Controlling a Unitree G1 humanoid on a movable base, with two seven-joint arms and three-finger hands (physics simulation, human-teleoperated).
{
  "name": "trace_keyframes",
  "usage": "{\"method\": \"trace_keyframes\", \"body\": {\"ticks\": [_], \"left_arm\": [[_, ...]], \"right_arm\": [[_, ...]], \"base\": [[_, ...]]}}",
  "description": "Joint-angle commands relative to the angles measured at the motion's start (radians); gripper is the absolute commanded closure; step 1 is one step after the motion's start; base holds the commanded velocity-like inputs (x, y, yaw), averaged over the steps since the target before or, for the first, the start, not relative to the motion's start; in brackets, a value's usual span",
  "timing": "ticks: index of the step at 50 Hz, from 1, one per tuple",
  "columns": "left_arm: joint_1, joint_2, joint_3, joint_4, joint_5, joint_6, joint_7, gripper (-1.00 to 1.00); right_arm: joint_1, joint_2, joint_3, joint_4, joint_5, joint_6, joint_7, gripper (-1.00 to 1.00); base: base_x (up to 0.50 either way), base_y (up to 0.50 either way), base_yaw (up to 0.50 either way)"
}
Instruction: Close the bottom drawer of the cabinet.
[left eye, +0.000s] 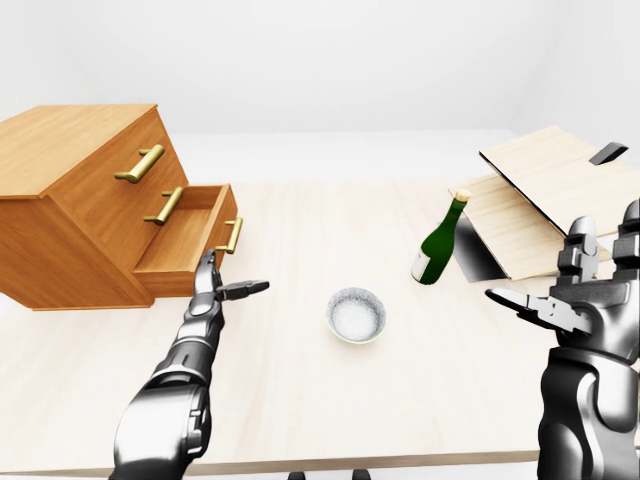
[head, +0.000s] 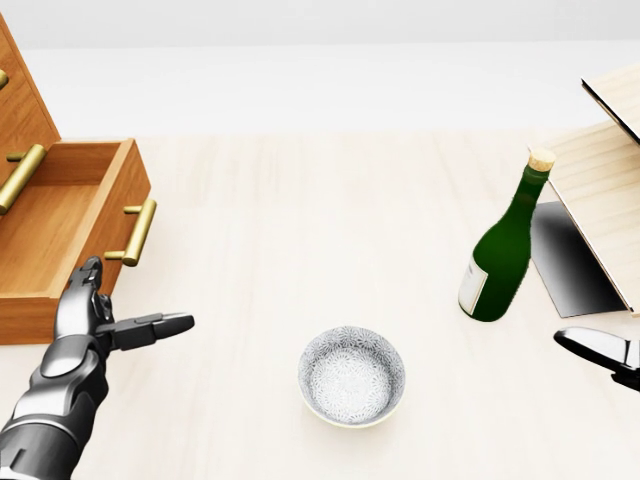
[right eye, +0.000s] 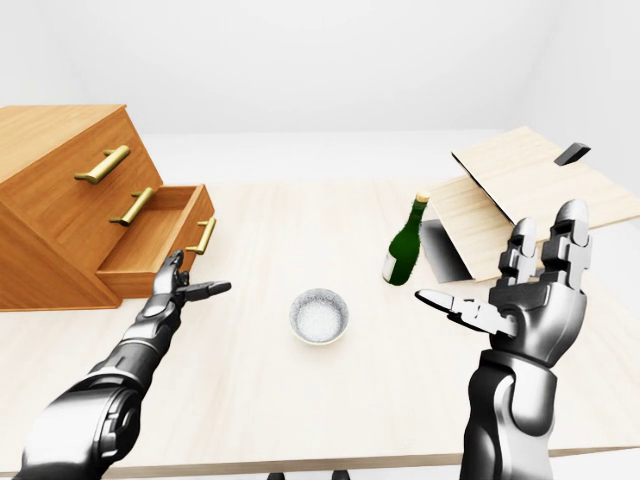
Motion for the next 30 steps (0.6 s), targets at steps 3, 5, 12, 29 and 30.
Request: {"method": "trace_keyframes", "body": {"ticks": [3,5,12,29,30], "left_arm": [[-0.011,0.047,0.046,0.011,-0.051,0.0,0.022,-1.0],[-0.01,0.051,0.048,0.01,-0.058,0.0,0.026,-1.0],[-0.007,0.057,0.06,0.017,-0.083,0.0,0.039,-1.0],[-0.01,0.081,0.073,0.021,-0.136,0.0,0.064,-1.0],[-0.01,0.082,0.073,0.021,-0.138,0.0,0.065,-1.0]], "right_arm": [[0.002,0.001,0.0,0.002,0.0,0.0,0.002,-1.0],[0.002,0.002,0.001,0.006,-0.002,0.0,0.004,-1.0],[0.002,0.002,0.002,0.009,-0.002,0.0,0.003,-1.0],[0.003,0.001,0.001,0.012,0.001,0.0,0.005,-1.0],[0.003,0.002,0.001,0.017,-0.001,0.0,0.007,-1.0]], "base": [[0.0,0.0,0.0],[0.0,0.0,0.0],[0.0,0.0,0.0],[0.0,0.0,0.0],[0.0,0.0,0.0]]}}
